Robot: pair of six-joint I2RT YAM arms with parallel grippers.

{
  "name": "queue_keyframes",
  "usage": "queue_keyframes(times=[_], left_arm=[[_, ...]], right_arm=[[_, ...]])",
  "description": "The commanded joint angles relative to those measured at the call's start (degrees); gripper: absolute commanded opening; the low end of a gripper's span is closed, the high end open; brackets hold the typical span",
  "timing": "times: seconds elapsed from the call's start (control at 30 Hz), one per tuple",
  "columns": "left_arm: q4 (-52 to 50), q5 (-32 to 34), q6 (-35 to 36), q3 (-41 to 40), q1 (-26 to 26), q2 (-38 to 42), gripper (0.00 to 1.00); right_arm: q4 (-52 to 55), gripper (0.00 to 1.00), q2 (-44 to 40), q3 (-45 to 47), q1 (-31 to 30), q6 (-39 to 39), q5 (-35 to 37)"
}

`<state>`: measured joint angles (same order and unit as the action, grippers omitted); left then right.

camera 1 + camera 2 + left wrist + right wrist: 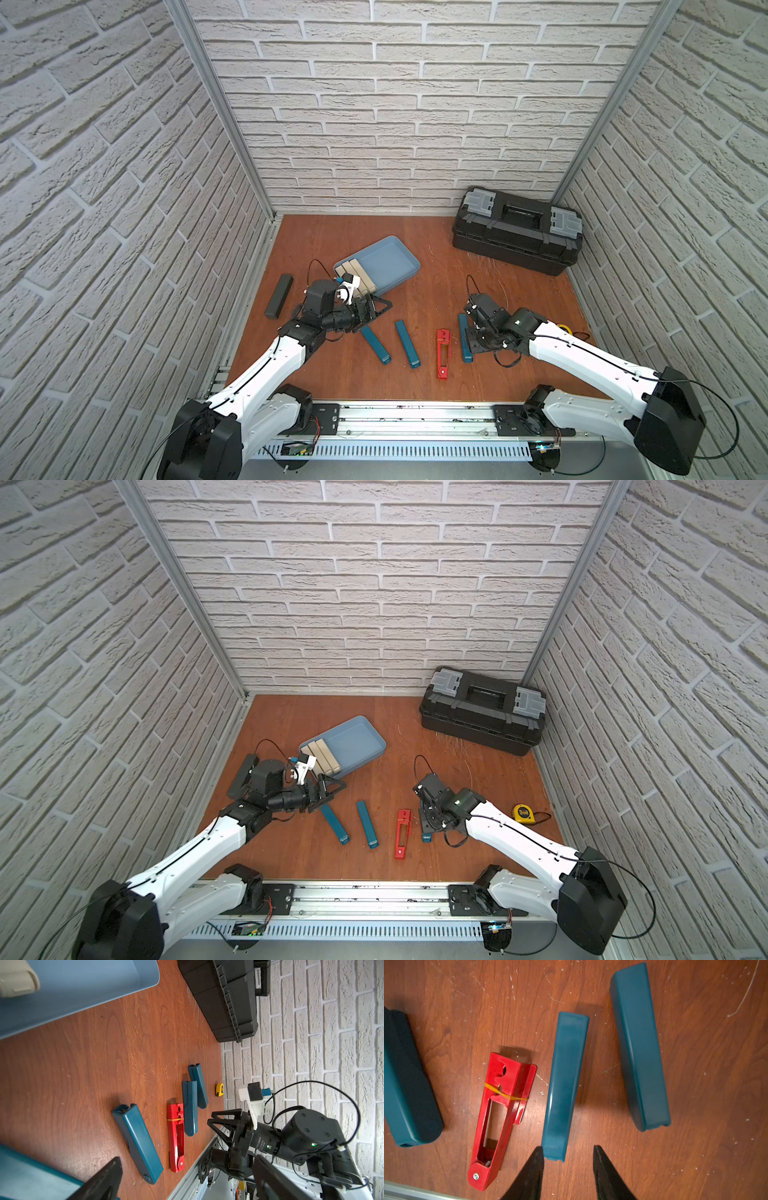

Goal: Put the pruning pliers into the storage box
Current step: Pick up the pruning pliers from the center of the board.

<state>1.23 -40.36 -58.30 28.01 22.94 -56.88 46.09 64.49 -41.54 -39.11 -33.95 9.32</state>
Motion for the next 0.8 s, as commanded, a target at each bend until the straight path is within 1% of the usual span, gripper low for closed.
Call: queue_keyframes(times=[0.0, 0.17, 0.37, 0.77], left_arm=[[0.7, 1.6, 0.0, -1.6, 1.5, 0.9, 0.98], [1.3, 2.3, -0.4, -2.2, 2.9, 0.3, 0.98], [1.6, 2.0, -0.3, -1.8, 3.6, -0.6, 0.98], [2.2, 2.2, -0.1, -1.7, 4.1, -2.1, 0.98]], right_arm=[[-0.9, 0.42, -1.2, 1.5, -2.2, -4.3, 1.2], [-2.5, 0.42, -1.5, 3.5, -4.3, -6.6, 1.9], [-5.4, 0.43, -1.8, 5.8, -5.2, -8.4, 2.5], [-9.1, 0.43, 1.4, 7.0, -5.6, -8.4, 2.6]])
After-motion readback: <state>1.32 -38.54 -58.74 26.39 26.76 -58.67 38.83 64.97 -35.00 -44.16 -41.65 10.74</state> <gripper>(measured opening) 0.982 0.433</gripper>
